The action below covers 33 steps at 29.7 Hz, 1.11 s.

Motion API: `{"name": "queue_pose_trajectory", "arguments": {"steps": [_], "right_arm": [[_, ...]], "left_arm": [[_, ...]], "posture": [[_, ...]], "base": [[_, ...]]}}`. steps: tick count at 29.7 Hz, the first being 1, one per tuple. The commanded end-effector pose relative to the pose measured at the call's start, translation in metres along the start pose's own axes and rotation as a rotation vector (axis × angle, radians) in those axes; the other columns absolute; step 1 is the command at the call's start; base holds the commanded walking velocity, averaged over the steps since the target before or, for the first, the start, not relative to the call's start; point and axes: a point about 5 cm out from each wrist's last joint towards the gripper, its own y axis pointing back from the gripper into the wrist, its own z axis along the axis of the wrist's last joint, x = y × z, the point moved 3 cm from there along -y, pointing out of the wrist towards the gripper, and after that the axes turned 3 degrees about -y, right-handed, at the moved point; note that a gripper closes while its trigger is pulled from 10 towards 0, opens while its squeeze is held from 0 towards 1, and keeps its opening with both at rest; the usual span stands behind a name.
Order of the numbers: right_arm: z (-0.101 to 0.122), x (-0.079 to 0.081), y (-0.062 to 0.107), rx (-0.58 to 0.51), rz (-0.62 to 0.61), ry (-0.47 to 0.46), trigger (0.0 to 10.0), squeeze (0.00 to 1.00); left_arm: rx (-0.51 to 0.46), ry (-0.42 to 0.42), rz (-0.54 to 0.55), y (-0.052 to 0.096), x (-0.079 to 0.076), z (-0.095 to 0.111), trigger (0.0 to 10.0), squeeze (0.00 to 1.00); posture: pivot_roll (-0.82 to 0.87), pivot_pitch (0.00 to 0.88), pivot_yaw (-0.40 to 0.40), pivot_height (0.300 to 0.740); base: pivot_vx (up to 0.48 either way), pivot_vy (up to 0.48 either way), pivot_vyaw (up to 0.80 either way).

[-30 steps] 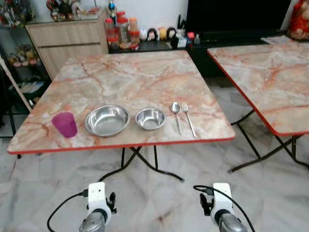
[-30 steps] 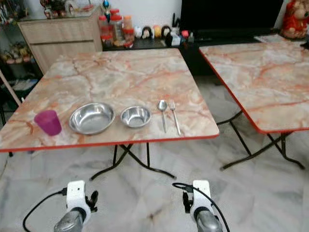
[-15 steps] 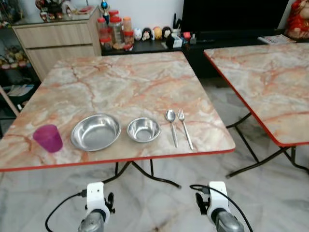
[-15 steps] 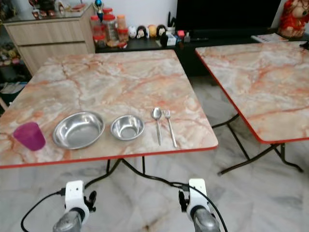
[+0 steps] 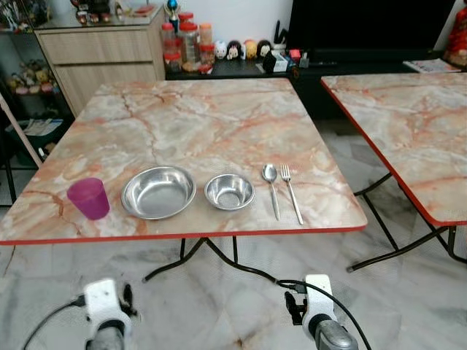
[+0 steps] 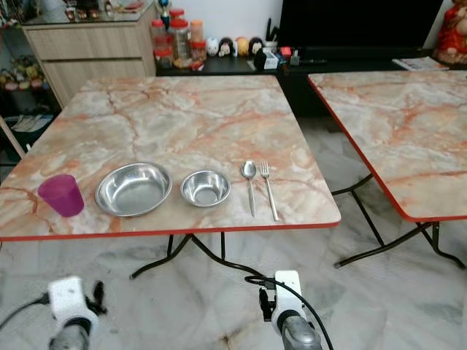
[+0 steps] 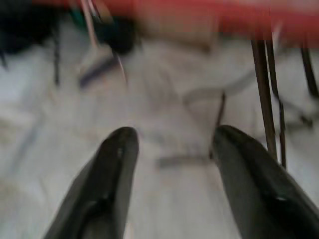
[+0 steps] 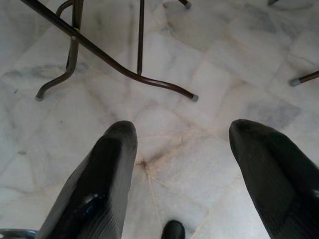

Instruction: Setting the table

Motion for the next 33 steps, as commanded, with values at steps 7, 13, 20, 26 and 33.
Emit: {"name": "queue_pose_trajectory", "arguments": {"steps": [7,13,20,26,33], "right_arm": [[-0.001,0.005,-0.001,0.011,0.016,0.02,10.0,0.0],[-0.001,0.005,-0.001,0.011,0.015,0.017,10.0,0.0],[-0.003,0.002,0.0,0.012,0.003,0.011,10.0,0.0],[-0.005,0.001,0.001,0.016,0.0,0.008,10.0,0.0],[-0.005,0.001,0.001,0.016,0.002,0.011,10.0,0.0]], "left_arm": [[-0.293,0.031,0.012,-0.002,0.005,0.071,10.0,1.0],[-0.343,0.059,-0.047,0.001,-0.011,0.094,10.0,1.0],[-0.235,0.273,-0.2,-0.002,-0.056,0.11,10.0,0.0],[-0.098,0.52,-0.253,-0.006,-0.076,0.122,10.0,0.0],[-0.024,0.555,-0.199,-0.013,-0.07,0.121,10.0,0.0]], "posture": [[0.12,0.009,-0.004,0.74],[0.12,0.01,-0.001,0.74],[0.1,0.005,0.01,0.74],[0.09,0.0,0.018,0.74],[0.08,0.0,0.02,0.74]], "base": [[0.0,0.0,0.0],[0.0,0.0,0.0],[0.0,0.0,0.0],[0.0,0.0,0.0],[0.0,0.0,0.0]]}}
